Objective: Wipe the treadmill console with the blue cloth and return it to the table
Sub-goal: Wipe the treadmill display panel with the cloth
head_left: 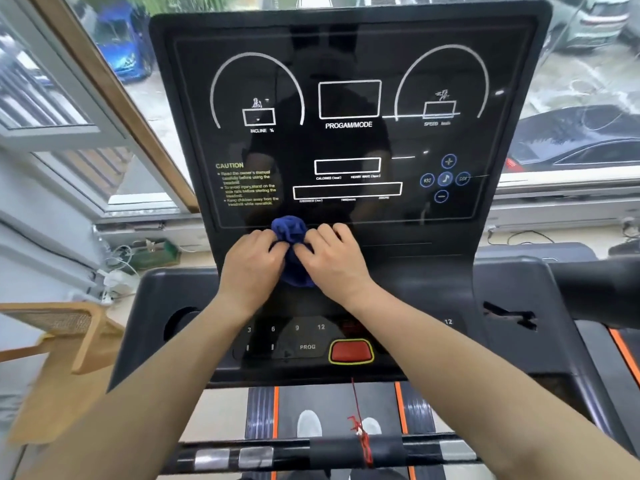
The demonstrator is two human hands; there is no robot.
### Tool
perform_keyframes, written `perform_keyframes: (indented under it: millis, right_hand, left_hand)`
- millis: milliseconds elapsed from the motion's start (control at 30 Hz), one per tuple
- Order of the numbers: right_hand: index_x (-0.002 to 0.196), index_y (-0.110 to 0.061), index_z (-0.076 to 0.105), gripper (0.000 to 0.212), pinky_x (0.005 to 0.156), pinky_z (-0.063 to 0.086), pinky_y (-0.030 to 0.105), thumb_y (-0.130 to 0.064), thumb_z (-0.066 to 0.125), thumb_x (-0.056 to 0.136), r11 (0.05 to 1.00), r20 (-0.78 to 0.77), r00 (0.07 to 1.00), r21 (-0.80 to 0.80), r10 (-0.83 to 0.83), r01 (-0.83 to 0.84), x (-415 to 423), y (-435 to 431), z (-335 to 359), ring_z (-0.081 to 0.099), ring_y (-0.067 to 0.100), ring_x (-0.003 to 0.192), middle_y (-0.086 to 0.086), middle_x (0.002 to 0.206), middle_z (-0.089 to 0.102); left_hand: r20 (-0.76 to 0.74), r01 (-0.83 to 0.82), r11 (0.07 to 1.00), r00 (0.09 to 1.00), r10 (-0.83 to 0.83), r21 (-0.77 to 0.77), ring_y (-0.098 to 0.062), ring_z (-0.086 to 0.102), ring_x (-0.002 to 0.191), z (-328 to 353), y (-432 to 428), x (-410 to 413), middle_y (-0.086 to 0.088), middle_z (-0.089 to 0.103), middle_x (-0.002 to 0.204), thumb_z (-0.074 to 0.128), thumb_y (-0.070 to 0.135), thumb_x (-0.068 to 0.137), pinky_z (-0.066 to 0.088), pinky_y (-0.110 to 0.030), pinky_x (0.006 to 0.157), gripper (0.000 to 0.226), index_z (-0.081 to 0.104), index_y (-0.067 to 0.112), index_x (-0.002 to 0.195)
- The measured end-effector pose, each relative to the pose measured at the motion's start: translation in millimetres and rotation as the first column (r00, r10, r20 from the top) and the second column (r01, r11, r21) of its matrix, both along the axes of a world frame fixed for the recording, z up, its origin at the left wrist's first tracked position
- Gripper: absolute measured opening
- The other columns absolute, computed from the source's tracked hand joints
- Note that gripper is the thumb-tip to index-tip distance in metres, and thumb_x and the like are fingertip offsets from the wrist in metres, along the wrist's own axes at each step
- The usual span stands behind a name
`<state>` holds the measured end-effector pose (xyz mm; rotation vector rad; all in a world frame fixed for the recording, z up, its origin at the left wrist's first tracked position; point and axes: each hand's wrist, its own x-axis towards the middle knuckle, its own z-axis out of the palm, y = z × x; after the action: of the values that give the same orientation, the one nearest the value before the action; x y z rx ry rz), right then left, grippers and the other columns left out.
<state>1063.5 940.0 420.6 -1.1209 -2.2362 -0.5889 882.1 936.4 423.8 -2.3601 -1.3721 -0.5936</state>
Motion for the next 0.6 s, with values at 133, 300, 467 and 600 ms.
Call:
perform_keyframes:
  millis: [133, 300, 467, 600]
  right_hand:
    - [0.088, -0.014, 0.072, 0.016, 0.069, 0.044, 0.042, -0.011, 0.059, 0.097, 0.997, 0.018, 0.999, 0.063, -0.045, 0.044, 65.1, -0.7, -6.4, 0.057, 0.03, 0.071, 0.007, 0.081, 0.065]
    - [0.092, -0.018, 0.075, 0.014, 0.068, 0.042, 0.041, -0.013, 0.062, 0.097, 0.985, 0.107, 0.988, 0.14, -0.114, 0.099, 157.7, -2.9, -10.2, 0.057, 0.029, 0.069, 0.006, 0.086, 0.068]
    - [0.09, -0.018, 0.074, 0.016, 0.065, 0.043, 0.039, -0.012, 0.06, 0.097, 0.974, 0.12, 0.977, 0.166, -0.178, 0.157, 208.1, -2.7, -15.8, 0.059, 0.03, 0.067, 0.007, 0.088, 0.07]
    - [0.087, -0.016, 0.074, 0.015, 0.066, 0.042, 0.039, -0.01, 0.063, 0.094, 0.961, 0.084, 0.968, 0.165, -0.236, 0.22, 215.5, -5.8, -18.4, 0.06, 0.03, 0.068, 0.008, 0.088, 0.07]
  left_hand:
    - [0.03, 0.075, 0.997, 0.997, -0.075, -0.005, -0.031, 0.057, 0.07, -4.0, 4.7, 56.2, -0.01, 0.062, 0.079, 0.06, 0.006, 0.086, 0.046, -0.041, 0.062, 0.011, 0.07, 0.008, 0.081]
    - [-0.011, 0.188, 0.982, 0.982, -0.188, -0.011, -0.03, 0.054, 0.065, 4.3, 11.0, 141.0, -0.009, 0.056, 0.073, 0.067, 0.002, 0.08, 0.04, -0.039, 0.062, 0.01, 0.065, 0.009, 0.073]
    - [-0.029, 0.256, 0.967, 0.966, -0.256, -0.001, -0.029, 0.053, 0.062, 9.6, 15.2, 196.2, -0.01, 0.055, 0.07, 0.066, -0.003, 0.078, 0.039, -0.037, 0.06, 0.014, 0.062, 0.008, 0.069]
    - [-0.04, 0.282, 0.959, 0.959, -0.282, -0.007, -0.028, 0.052, 0.062, 8.3, 18.5, 208.6, -0.009, 0.055, 0.07, 0.064, -0.004, 0.08, 0.038, -0.036, 0.06, 0.015, 0.062, 0.008, 0.07]
